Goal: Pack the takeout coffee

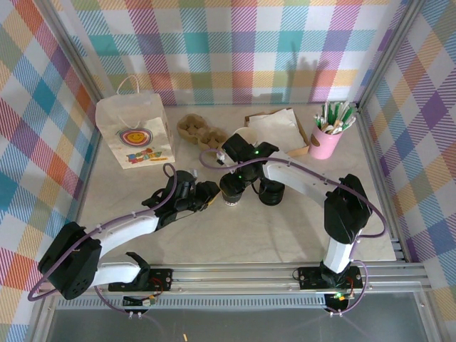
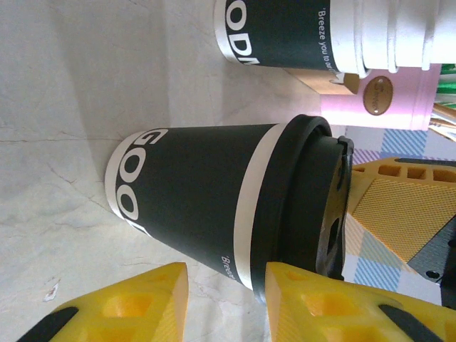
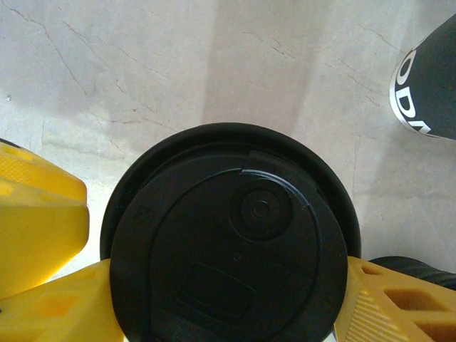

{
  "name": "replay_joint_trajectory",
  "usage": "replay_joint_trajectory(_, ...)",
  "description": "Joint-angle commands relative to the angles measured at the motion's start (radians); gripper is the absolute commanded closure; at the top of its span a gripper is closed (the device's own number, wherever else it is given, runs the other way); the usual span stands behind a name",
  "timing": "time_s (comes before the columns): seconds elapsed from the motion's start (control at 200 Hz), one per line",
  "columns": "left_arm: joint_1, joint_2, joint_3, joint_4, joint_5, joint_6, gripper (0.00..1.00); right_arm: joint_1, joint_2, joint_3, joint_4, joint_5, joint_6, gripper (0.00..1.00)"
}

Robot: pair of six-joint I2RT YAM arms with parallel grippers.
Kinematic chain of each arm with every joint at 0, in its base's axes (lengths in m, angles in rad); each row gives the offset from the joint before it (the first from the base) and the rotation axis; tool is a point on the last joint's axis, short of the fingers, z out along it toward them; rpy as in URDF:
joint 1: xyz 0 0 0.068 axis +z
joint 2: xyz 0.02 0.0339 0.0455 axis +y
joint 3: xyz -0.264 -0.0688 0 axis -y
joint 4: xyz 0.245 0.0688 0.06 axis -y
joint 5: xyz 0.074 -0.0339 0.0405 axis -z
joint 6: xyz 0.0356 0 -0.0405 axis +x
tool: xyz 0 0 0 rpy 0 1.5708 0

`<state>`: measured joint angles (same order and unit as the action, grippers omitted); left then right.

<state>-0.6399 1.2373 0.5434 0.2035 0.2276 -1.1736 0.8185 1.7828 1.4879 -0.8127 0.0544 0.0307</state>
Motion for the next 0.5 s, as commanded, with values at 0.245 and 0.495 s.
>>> replay_joint_trajectory(0.245, -0.005, -0.038, -0.090, 0.139, -0.034, -0.084, 0.66, 0.023, 0.024, -0.017, -0.112, -0.058, 0.030, 0.34)
replay_joint_trajectory(0.495, -0.006, -0.033, -0.157, 0.287, -0.057, -0.147, 0.65, 0.024, 0.024, -0.012, -0.110, -0.064, 0.034, 0.35)
